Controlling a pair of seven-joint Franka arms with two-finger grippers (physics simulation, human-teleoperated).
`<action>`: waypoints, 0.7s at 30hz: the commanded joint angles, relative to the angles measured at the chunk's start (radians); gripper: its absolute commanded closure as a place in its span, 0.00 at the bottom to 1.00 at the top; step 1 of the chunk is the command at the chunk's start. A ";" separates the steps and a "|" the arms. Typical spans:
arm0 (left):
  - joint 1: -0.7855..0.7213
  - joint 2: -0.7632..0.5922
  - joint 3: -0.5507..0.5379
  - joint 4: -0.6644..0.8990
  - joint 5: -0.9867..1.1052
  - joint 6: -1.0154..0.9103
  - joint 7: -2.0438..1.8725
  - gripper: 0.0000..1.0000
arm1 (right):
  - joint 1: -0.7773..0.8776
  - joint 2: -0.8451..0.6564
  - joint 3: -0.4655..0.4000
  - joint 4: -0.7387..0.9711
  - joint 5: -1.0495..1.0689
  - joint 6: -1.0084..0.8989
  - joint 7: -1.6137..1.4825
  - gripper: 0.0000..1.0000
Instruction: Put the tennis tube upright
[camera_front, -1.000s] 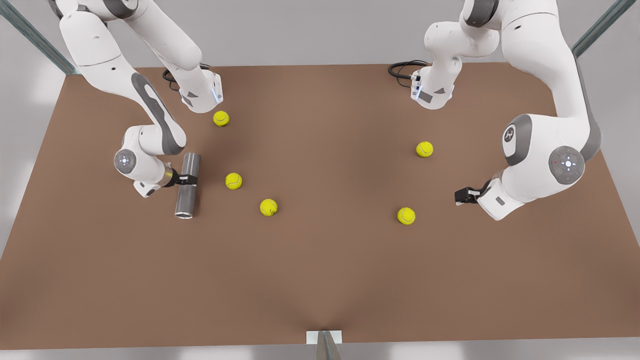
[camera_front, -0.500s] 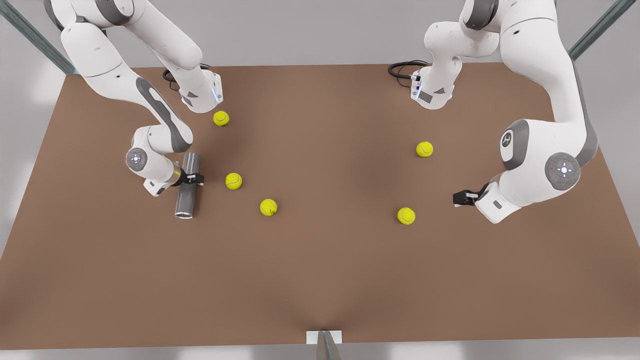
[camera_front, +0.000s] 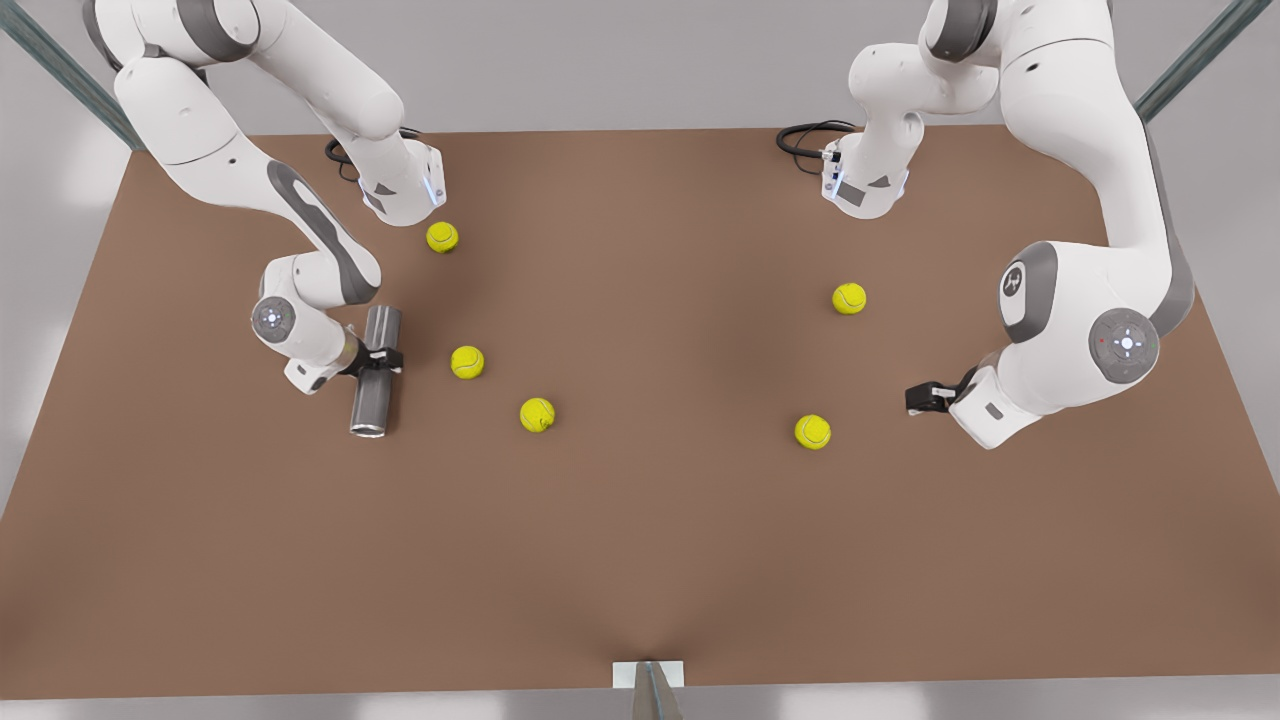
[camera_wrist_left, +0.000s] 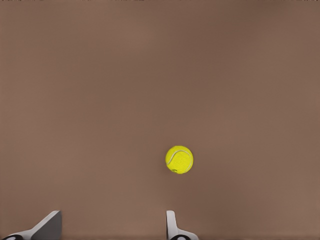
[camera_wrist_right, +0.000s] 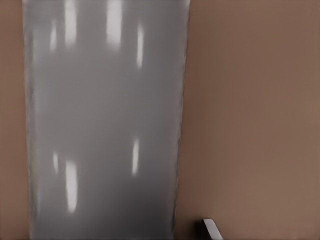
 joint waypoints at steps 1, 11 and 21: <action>0.000 -0.002 0.000 0.000 0.000 0.000 0.000 0.01 | 0.002 0.000 0.000 0.000 0.000 0.000 0.000 0.00; 0.000 -0.002 0.000 0.000 0.000 0.000 0.000 0.01 | 0.006 -0.011 0.002 -0.008 -0.006 0.000 0.000 0.16; 0.000 -0.003 0.000 0.000 0.000 -0.002 0.000 0.01 | 0.009 -0.015 0.002 -0.012 -0.006 0.002 0.000 0.18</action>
